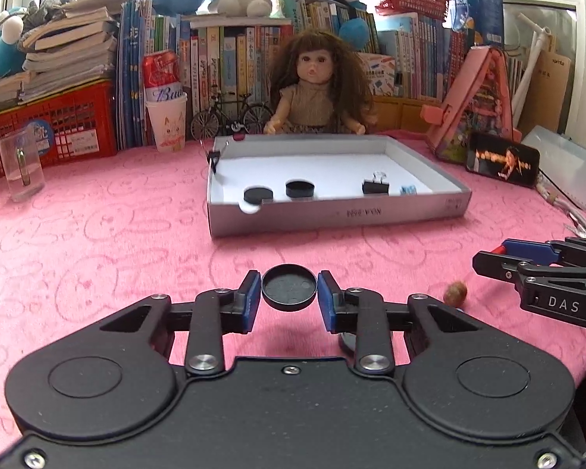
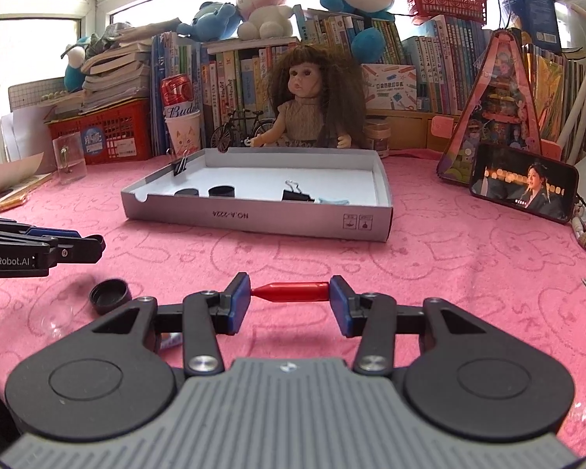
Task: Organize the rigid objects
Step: 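Carry the black lid over the tray with left tool while right tool carries the crayon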
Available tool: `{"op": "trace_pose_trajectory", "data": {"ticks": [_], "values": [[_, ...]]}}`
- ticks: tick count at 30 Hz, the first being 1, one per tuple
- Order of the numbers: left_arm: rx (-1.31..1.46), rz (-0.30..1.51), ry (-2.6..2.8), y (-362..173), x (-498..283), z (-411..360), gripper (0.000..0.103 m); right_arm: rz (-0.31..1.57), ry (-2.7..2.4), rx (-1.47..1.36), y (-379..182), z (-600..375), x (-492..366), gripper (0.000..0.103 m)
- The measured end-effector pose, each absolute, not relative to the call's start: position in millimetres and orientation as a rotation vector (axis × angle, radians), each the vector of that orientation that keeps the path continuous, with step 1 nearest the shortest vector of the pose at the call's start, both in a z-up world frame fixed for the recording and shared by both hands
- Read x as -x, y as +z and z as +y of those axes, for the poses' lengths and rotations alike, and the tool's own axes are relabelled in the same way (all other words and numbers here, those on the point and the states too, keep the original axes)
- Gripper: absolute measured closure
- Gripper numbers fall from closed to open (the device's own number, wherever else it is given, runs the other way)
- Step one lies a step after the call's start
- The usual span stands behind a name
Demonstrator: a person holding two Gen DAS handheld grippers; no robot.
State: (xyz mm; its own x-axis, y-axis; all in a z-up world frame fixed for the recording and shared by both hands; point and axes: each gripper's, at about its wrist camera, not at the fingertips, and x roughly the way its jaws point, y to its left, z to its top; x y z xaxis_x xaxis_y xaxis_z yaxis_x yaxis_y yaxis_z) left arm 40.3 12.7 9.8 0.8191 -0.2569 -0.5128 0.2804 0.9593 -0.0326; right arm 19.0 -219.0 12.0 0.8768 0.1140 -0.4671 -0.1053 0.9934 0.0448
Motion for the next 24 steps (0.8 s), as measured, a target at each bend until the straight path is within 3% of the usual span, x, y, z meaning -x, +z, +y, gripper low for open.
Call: {"op": "trace_pose_trajectory", "data": {"ticks": [15, 24], "values": [[-0.003, 0.495, -0.267, 47, -118, 5, 0.073, 0.520, 0.042, -0.129, 45, -252, -97, 0.053], [0.014, 0.593, -0.246, 51, -200, -9, 0.073, 0.707, 0.055, -0.233, 47, -269, -180, 0.053]]}}
